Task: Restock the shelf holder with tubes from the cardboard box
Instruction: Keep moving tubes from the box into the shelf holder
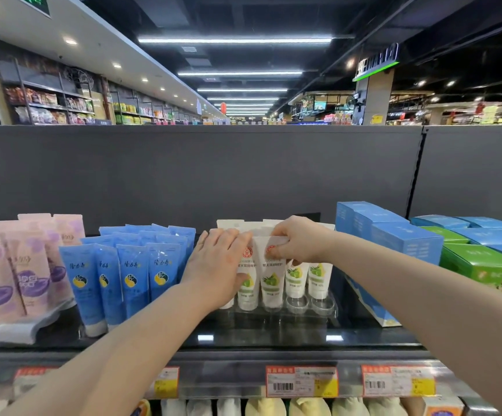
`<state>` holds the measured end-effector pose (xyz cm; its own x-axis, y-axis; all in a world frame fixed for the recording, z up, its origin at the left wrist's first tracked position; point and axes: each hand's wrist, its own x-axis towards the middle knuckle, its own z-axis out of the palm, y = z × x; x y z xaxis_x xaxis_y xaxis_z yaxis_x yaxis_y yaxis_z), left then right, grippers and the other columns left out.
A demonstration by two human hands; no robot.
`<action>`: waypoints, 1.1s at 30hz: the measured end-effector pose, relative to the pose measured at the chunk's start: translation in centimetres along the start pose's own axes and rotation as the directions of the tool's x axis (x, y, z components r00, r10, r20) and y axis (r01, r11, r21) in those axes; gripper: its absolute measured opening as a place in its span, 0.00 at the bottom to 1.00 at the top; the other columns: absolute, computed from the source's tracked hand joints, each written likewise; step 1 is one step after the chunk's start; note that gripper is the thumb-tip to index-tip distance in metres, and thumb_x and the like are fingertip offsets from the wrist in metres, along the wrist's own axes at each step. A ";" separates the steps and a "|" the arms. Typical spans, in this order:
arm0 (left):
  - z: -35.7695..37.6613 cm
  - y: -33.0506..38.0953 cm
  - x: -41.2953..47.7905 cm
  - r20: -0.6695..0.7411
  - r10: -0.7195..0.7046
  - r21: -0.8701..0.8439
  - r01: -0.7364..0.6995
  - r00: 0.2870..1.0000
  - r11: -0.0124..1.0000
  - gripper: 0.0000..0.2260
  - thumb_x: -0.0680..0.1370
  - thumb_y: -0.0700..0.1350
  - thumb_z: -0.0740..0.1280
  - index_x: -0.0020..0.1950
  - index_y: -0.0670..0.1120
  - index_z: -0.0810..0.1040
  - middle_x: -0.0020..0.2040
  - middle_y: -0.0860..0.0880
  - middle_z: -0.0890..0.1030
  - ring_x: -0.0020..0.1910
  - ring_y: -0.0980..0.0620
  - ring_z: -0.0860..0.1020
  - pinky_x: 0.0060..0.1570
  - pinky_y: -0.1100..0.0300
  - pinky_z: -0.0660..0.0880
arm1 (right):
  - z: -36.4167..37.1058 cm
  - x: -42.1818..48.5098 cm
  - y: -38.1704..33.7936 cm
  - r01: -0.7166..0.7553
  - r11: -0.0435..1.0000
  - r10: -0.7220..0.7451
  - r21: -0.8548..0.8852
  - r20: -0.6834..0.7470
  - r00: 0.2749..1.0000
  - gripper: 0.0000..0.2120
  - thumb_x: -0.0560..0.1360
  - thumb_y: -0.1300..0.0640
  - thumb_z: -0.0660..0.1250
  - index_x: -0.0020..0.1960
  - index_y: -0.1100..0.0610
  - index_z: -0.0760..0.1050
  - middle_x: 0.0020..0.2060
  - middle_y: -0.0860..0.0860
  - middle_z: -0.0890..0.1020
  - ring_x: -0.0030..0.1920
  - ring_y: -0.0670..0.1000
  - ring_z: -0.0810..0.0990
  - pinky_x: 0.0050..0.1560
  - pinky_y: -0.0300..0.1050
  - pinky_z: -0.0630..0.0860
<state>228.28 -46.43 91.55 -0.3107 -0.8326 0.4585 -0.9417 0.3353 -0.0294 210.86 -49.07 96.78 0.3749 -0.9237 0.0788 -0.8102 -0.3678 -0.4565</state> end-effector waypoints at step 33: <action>-3.8 1.7 -2.1 0.092 0.081 0.059 -0.087 0.992 0.994 0.33 0.78 0.59 0.57 0.76 0.51 0.45 0.78 0.47 0.50 0.77 0.42 0.45 0.73 0.41 0.45 | 1.1 -7.9 -2.4 -0.175 0.737 -0.004 -0.653 -0.263 0.965 0.20 0.78 0.48 0.59 0.68 0.52 0.67 0.67 0.51 0.69 0.68 0.55 0.65 0.66 0.53 0.65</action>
<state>227.80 -42.41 93.89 -0.3969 -0.8397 0.3706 -0.9171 0.3798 -0.1215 210.33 -40.73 96.27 0.2468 -0.9179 0.3107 -0.9567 -0.1797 0.2288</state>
